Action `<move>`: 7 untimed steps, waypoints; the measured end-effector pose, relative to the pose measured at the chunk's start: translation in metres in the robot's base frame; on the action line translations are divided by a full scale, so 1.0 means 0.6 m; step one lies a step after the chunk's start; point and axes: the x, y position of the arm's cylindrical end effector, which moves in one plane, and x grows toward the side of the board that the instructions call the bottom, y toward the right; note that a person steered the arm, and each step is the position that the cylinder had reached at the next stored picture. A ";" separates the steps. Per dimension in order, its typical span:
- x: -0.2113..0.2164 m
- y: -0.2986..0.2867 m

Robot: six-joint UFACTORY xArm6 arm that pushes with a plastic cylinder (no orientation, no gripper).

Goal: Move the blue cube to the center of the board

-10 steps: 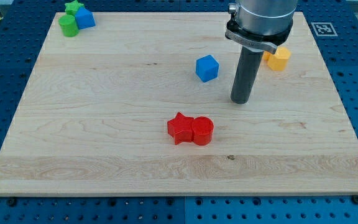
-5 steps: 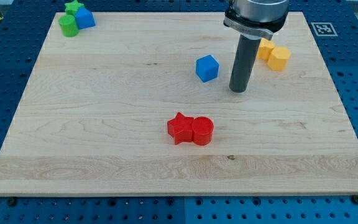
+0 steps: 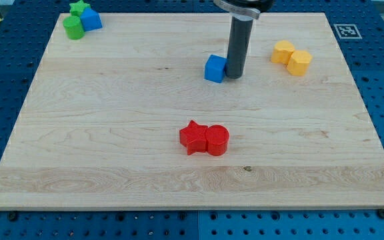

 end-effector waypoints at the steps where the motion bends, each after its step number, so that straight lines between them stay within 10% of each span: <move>1: 0.000 -0.016; 7: -0.013 -0.033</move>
